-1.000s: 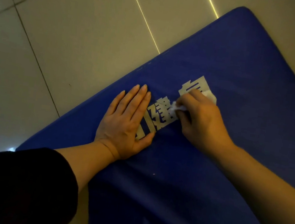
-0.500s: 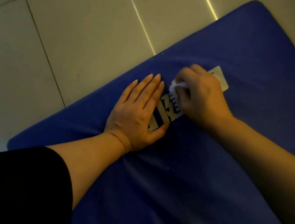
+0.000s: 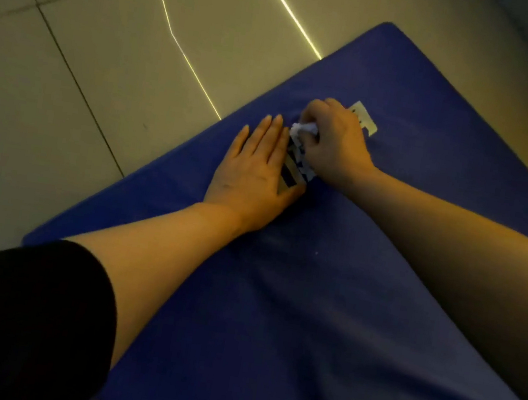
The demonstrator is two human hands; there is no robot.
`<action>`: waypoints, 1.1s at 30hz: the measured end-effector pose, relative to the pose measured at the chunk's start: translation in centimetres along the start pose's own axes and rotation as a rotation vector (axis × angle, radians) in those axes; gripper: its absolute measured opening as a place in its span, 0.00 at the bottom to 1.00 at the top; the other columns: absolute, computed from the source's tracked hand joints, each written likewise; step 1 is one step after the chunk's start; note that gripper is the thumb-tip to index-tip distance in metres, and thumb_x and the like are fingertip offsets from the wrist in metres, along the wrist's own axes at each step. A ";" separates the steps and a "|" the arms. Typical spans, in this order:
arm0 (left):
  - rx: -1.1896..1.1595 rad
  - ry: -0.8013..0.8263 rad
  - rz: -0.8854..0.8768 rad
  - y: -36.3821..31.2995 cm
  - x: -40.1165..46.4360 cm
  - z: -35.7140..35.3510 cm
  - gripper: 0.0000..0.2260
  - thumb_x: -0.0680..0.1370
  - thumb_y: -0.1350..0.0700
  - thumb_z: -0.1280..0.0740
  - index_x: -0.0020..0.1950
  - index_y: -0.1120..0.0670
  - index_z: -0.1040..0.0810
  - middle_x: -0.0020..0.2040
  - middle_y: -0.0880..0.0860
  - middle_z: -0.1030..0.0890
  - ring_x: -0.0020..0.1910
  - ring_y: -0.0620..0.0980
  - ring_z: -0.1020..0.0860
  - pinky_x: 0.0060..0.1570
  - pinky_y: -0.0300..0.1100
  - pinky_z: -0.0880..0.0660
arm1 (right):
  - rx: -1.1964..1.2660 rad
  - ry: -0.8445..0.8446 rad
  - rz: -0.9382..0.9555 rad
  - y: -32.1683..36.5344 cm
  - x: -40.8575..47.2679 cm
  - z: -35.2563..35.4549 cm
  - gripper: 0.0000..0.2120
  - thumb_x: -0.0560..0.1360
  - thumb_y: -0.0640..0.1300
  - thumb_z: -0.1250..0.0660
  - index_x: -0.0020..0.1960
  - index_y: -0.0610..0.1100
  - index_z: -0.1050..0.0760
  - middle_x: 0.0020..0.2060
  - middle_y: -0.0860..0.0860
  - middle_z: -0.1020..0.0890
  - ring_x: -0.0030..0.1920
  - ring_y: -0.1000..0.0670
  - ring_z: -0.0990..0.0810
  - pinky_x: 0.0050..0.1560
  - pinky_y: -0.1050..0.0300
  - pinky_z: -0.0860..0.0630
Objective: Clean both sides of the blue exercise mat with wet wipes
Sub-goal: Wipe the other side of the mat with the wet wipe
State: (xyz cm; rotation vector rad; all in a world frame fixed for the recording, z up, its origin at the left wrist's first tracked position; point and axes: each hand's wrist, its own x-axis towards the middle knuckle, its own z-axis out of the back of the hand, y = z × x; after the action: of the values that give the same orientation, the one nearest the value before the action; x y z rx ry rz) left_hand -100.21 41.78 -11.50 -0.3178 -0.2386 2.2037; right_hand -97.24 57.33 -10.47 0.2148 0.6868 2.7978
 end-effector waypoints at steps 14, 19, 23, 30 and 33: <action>0.083 -0.046 -0.161 6.1 -9.2 -0.2 0.35 0.78 0.34 0.50 0.78 0.54 0.44 0.78 0.53 0.43 0.77 0.50 0.44 0.75 0.49 0.45 | -0.001 0.047 -0.020 2.4 -1.0 -0.5 0.04 0.75 0.36 0.39 0.41 0.39 0.31 0.39 0.45 0.27 0.39 0.46 0.29 0.38 0.49 0.31; 0.094 -0.101 -0.184 6.3 -9.2 -0.6 0.35 0.77 0.35 0.47 0.77 0.56 0.40 0.76 0.55 0.38 0.75 0.52 0.39 0.74 0.51 0.41 | 0.023 0.146 0.045 3.2 -6.2 -0.7 0.04 0.74 0.37 0.36 0.41 0.42 0.30 0.38 0.50 0.29 0.35 0.53 0.33 0.38 0.58 0.38; 0.096 -0.133 -0.188 6.1 -9.3 -0.6 0.34 0.77 0.36 0.45 0.75 0.58 0.37 0.75 0.56 0.36 0.74 0.53 0.37 0.73 0.51 0.40 | -0.021 0.252 0.233 2.7 -7.1 0.4 0.02 0.74 0.37 0.35 0.43 0.40 0.27 0.42 0.46 0.25 0.40 0.50 0.28 0.39 0.56 0.30; 0.132 -0.120 -0.177 6.0 -9.3 -0.5 0.34 0.77 0.36 0.47 0.76 0.57 0.39 0.76 0.55 0.37 0.75 0.52 0.39 0.74 0.49 0.43 | -0.007 0.129 -0.045 4.1 -2.2 -1.1 0.04 0.75 0.38 0.38 0.42 0.42 0.32 0.40 0.48 0.29 0.40 0.47 0.29 0.39 0.49 0.29; 0.116 -0.145 -0.180 6.1 -9.2 -0.6 0.34 0.77 0.36 0.46 0.76 0.57 0.38 0.76 0.56 0.37 0.75 0.52 0.39 0.74 0.50 0.42 | -0.002 0.224 0.091 5.0 -6.3 -0.9 0.02 0.74 0.39 0.35 0.44 0.41 0.28 0.40 0.49 0.27 0.39 0.49 0.29 0.40 0.53 0.30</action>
State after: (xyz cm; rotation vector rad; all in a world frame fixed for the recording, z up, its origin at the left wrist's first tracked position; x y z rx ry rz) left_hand -99.17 30.78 -12.44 -0.0688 -0.2090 2.0542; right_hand -92.46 50.89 -9.45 -0.0710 0.7402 2.9383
